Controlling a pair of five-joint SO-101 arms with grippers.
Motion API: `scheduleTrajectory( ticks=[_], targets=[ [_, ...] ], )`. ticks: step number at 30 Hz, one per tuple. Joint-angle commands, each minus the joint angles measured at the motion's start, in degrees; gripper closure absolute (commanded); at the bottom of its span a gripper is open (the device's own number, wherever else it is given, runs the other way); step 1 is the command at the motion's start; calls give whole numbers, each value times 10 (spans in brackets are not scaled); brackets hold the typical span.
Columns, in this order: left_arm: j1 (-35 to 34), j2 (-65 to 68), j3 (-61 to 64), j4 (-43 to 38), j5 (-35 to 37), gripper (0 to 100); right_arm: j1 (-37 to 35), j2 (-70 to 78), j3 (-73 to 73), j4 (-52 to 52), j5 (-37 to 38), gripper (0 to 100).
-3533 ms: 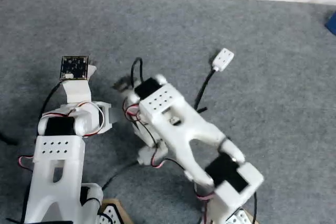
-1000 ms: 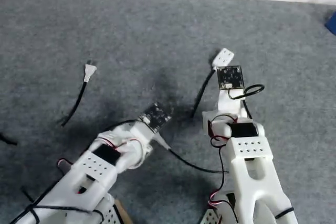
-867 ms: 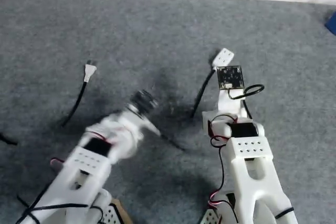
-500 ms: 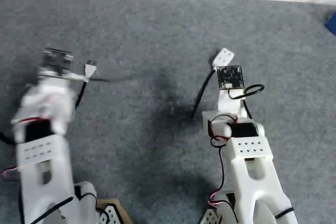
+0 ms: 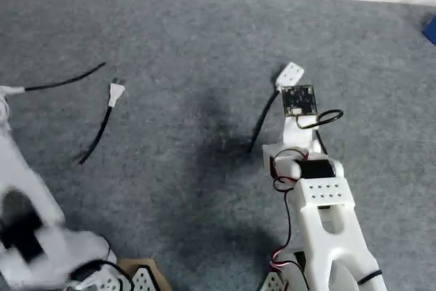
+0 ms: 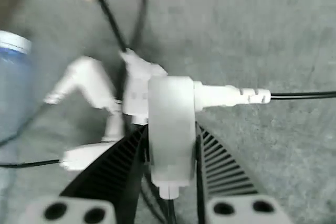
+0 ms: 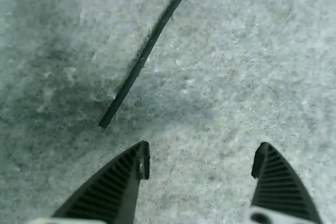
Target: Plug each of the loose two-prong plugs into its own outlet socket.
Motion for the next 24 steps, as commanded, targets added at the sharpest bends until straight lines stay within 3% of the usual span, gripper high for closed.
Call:
scheduleTrajectory(
  ticks=[1, 5, 13, 15, 19, 24],
  targets=[
    [1, 256, -343, 159, -5, 976, 5, -16, -1, -10, -1, 692],
    [-8, 424, -584, 254, -4, 976, 5, -16, -1, -10, -1, 692],
    [-62, 671, -975, 357, -7, 972, 5, -16, -1, -10, -1, 692],
    [-65, 693, -1034, 396, -9, 943, 5, -16, -1, -10, -1, 692],
    [-55, 696, -1079, 468, -19, 776, 5, -16, -1, -10, -1, 692],
    [-15, 665, -1079, 522, -26, 819, 5, -16, -1, -10, -1, 692]
  ],
)
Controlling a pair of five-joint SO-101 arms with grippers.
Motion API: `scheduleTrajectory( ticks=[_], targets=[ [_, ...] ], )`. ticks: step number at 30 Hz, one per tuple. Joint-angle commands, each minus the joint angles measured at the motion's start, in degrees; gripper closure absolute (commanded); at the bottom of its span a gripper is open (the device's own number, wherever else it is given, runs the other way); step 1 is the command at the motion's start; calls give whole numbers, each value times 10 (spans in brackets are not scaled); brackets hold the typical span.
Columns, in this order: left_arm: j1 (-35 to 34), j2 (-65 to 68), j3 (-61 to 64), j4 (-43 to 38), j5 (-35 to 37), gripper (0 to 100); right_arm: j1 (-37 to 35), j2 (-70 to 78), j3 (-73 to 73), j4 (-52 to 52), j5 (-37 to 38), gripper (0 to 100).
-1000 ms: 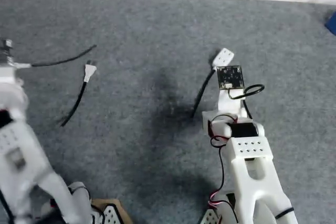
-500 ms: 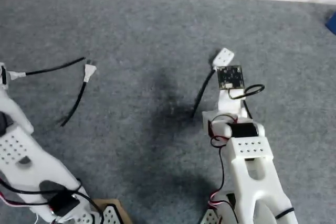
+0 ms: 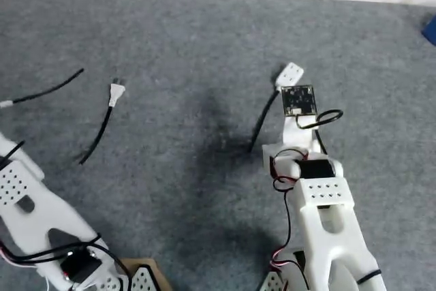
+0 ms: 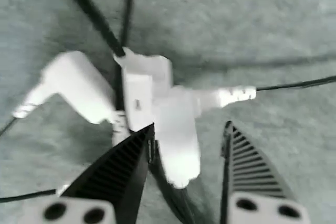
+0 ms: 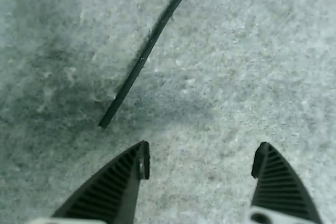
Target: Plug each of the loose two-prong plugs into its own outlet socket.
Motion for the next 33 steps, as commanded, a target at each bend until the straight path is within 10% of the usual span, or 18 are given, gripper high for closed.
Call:
scheduleTrajectory(
  ticks=[1, 13, 24, 33],
  targets=[
    [47, -50, -25, 56, -2, 826, 5, -16, -1, -10, -1, 692],
    [272, -118, 127, 64, 74, 798, 31, -19, -12, 15, -2, 692],
    [502, -194, 223, 63, 110, 798, 304, 22, -305, 182, 104, 692],
    [669, -175, 223, -52, 51, 796, 334, 23, -145, 131, 100, 692]
  ],
)
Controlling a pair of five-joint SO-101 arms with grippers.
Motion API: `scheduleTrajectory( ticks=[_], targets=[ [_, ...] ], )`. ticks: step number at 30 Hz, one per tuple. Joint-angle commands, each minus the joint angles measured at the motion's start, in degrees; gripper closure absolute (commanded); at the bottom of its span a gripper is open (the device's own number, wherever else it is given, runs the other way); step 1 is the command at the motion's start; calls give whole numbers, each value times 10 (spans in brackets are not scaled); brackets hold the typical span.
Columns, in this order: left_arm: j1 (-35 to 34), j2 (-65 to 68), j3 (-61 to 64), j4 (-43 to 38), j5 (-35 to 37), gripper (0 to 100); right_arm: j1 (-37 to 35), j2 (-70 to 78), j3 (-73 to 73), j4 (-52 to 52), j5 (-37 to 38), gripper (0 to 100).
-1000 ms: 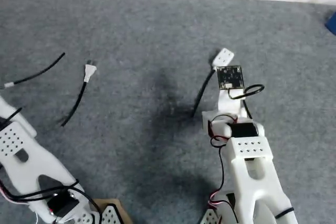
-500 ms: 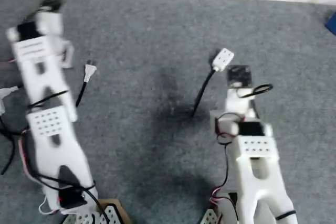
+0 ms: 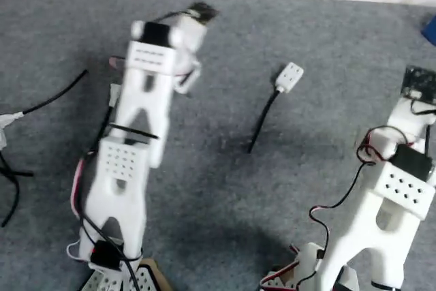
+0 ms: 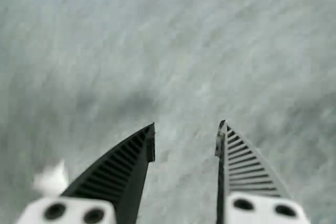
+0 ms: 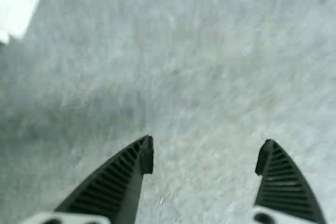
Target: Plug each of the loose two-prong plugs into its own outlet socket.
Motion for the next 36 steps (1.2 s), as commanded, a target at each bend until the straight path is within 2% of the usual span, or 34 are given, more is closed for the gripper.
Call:
scheduleTrajectory(
  ticks=[1, 5, 9, 13, 22, 26, 28, 34, 36],
  targets=[
    [94, -14, -6, -130, -9, 796, -23, -20, 104, -65, 0, 692],
    [154, 34, -6, -254, 0, 796, -44, -68, 232, -152, 4, 692],
    [194, 86, -4, -371, 12, 796, -44, -112, 266, -167, 4, 692],
    [224, 144, -5, -423, 11, 800, -45, -125, 268, -167, 4, 692],
    [231, 196, -5, -439, 8, 814, -66, -125, 271, -167, 4, 692],
    [232, 215, -5, -435, -55, 993, -65, -125, 271, -167, 4, 692],
    [232, 220, -4, -433, -83, 980, -65, -125, 271, -167, 4, 692],
    [216, 211, -22, -385, -86, 994, -65, -125, 271, -168, 4, 692],
    [204, 191, -59, -342, -85, 994, -65, -125, 271, -168, 4, 692]
  ],
)
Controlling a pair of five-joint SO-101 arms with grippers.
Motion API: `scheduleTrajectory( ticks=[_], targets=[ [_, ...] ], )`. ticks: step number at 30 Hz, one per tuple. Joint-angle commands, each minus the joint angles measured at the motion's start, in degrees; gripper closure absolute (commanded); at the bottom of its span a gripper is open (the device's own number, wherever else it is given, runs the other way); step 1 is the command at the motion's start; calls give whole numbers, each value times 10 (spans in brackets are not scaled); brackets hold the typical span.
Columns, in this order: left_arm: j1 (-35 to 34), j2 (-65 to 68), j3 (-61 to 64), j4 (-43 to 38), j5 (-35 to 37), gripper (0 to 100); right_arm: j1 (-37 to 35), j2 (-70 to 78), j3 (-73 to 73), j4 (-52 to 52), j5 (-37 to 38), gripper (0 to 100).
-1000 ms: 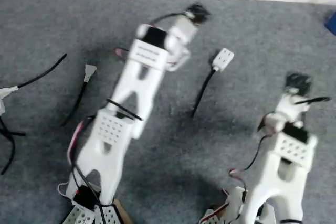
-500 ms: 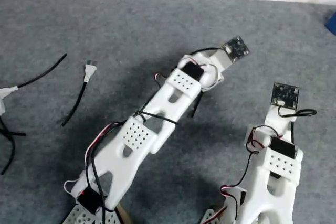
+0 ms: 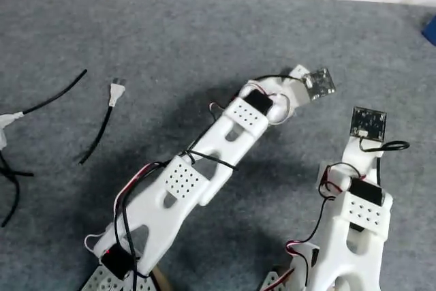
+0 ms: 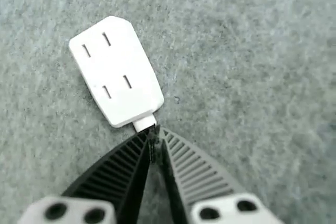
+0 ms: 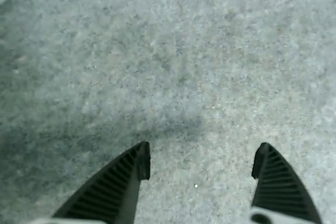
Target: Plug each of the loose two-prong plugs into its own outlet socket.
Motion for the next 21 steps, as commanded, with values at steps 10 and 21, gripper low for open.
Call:
scheduleTrajectory(
  ticks=[10, 21],
  targets=[
    [-49, -135, -200, 458, 73, 994, -6, -11, -3, -23, 6, 692],
    [-75, -151, -88, 188, 184, 763, -9, -10, -1, -23, 2, 692]
  ],
)
